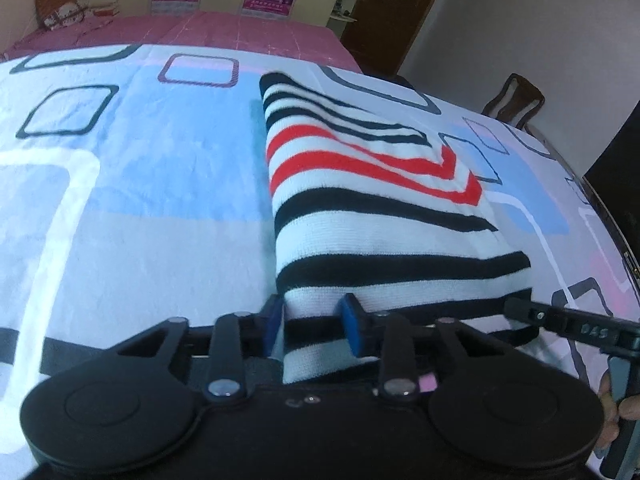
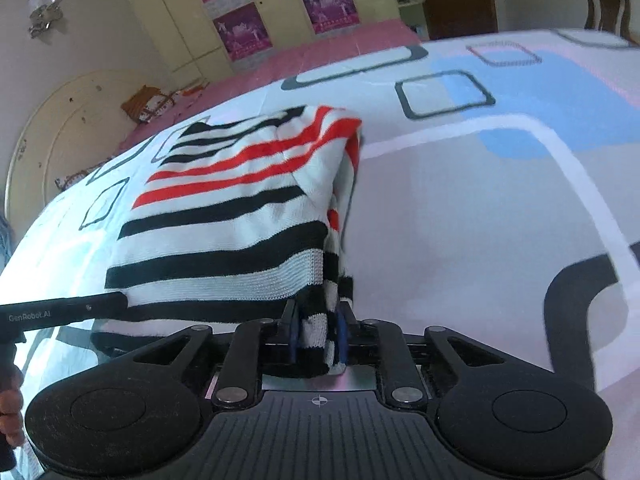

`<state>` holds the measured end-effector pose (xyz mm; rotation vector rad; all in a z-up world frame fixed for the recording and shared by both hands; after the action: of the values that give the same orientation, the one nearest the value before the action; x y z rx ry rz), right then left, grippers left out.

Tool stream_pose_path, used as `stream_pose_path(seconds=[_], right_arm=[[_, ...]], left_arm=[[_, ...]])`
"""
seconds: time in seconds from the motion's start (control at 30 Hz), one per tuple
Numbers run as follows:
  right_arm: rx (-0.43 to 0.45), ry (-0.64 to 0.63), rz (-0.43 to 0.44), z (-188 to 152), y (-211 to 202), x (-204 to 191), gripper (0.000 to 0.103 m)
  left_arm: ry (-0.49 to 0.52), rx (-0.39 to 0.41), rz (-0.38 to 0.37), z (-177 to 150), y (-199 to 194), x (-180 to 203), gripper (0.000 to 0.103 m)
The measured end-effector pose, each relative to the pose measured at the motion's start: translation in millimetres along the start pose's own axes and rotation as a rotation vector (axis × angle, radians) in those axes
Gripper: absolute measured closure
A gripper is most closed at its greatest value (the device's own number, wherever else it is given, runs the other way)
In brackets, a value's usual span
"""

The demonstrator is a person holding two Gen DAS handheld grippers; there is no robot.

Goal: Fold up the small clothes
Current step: 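Grasp the bundle's end with both tools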

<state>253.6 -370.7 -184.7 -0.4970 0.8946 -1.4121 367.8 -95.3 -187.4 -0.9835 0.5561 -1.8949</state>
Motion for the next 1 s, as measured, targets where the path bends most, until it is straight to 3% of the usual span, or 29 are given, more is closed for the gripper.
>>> stream_pose_path(seconds=[0.07,0.1,0.13,0.37,0.47,0.73,0.87,1.0], right_arm=[[0.032,0.018,-0.018,5,-9,1,0.052],[0.041,0.028,-0.023,7,-12,1,0.051],[0.047,0.037,-0.027,10,-15,1,0.051],[0.050,0.111,-0.040,33,-13,-8,0.051],[0.047,0.147,-0.045,43,-7,-11,0.027],[0.022,0.121,-0.032,72,23,-8,0.026],[-0.040,0.133,0.026,81,60,4,0.026],[-0.107,0.189,0.167,79,90,12,0.026]], left_arm=[[-0.022,0.000,-0.004,3,-4,-3,0.048],[-0.031,0.012,-0.003,5,-8,-4,0.034],[-0.033,0.030,-0.001,7,-11,-4,0.029],[-0.025,0.054,-0.047,33,-10,-2,0.025],[-0.018,0.030,-0.063,44,3,0,0.021],[-0.071,-0.002,-0.034,58,36,-6,0.018],[-0.102,-0.014,-0.043,64,51,-10,0.015],[-0.121,-0.034,-0.072,66,66,-11,0.016]])
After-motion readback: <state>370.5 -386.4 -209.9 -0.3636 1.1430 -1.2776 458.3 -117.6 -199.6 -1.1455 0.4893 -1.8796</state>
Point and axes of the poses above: each gripper's, at about its wrist camera, not at the fingertips, and y roughly the way its jaws point, x to its right, z to its top, the point moved 6 cm from there along y, roughly the way its jaws point, and after that the axes turned 9 degrees about -z, right-handed, at the moved point
